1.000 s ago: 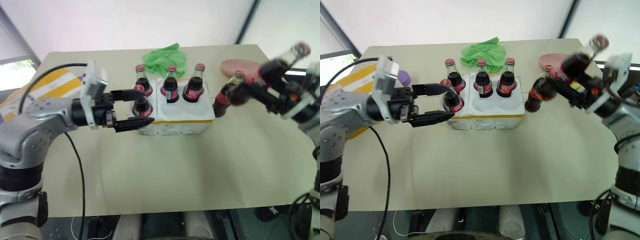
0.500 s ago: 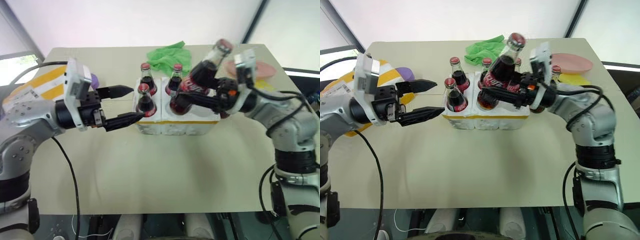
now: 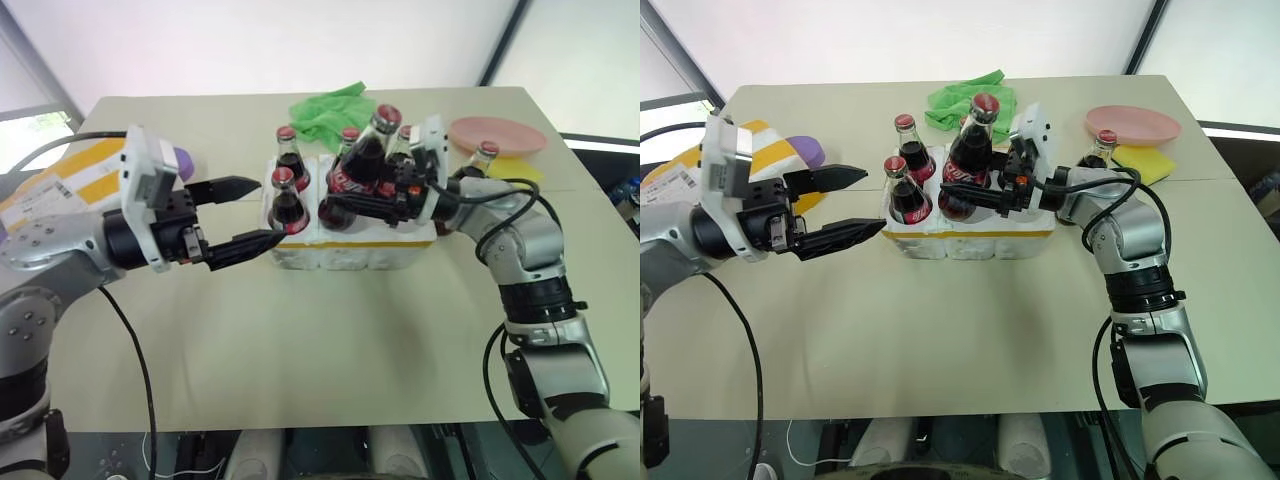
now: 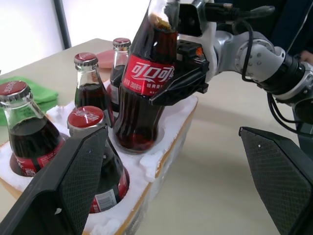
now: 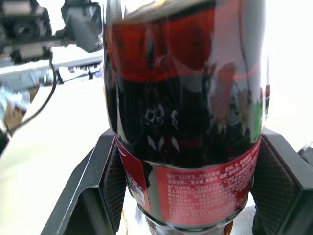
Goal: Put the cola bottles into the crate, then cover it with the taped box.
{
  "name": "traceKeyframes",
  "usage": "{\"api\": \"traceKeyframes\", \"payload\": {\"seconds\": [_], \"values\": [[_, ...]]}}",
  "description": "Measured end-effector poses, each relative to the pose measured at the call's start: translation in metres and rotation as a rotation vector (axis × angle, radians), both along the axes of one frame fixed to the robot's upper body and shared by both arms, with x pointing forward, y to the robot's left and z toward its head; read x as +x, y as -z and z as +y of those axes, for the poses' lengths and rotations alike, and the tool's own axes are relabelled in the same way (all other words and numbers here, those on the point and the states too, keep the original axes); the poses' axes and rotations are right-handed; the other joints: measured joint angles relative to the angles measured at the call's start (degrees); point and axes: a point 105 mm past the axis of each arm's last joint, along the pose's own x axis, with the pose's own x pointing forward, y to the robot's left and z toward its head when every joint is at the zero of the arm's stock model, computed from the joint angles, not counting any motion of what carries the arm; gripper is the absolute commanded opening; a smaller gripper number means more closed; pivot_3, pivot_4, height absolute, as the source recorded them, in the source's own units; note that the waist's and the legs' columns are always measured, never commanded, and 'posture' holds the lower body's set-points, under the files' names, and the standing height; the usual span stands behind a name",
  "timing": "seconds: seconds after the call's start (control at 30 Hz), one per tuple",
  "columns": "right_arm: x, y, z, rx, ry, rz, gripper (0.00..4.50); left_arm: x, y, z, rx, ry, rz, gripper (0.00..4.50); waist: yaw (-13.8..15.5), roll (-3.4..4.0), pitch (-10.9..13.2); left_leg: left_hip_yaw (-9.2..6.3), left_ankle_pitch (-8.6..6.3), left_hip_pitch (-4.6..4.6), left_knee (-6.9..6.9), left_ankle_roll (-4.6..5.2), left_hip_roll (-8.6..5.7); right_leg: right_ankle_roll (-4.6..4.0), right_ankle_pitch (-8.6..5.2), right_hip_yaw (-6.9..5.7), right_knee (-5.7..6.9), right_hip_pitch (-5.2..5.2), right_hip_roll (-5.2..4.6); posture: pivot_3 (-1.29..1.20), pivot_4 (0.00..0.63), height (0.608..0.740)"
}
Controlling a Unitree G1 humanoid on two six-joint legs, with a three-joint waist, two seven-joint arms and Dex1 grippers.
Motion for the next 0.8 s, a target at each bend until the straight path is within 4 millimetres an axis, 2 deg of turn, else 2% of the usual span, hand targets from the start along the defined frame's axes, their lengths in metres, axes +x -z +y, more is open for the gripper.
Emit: {"api": "traceKeyframes", "payload": {"seconds": [0.2, 0.33, 0.8], "values": [[0.004, 0.001, 0.003, -0.051, -0.007, -0.064, 2.73, -0.001, 0.001, 0.003, -0.003, -0.015, 0.001, 4.50, -0.24, -0.01, -0.01, -0.01, 0.11, 0.23, 0.04, -0.18, 0.08, -0.22, 0.09, 0.00, 0.01, 0.25, 0.11, 0.00, 0.150, 0.740], [0.010, 0.003, -0.003, -0.062, -0.002, -0.039, 2.73, -0.002, 0.002, 0.003, -0.001, -0.017, 0.001, 4.50, -0.09, -0.01, -0.01, -0.02, 0.12, 0.95, 0.04, -0.20, 0.09, -0.44, -0.01, 0.00, -0.07, 1.02, 0.12, 0.00, 0.150, 0.740], [0.024, 0.005, -0.020, -0.057, 0.061, 0.028, 2.73, -0.004, 0.003, 0.002, -0.006, -0.020, -0.003, 4.50, 0.21, -0.05, -0.03, -0.06, 0.12, 0.93, 0.00, -0.20, 0.10, -0.46, 0.00, 0.00, -0.07, 0.97, 0.13, 0.00, 0.150, 0.740]]}}
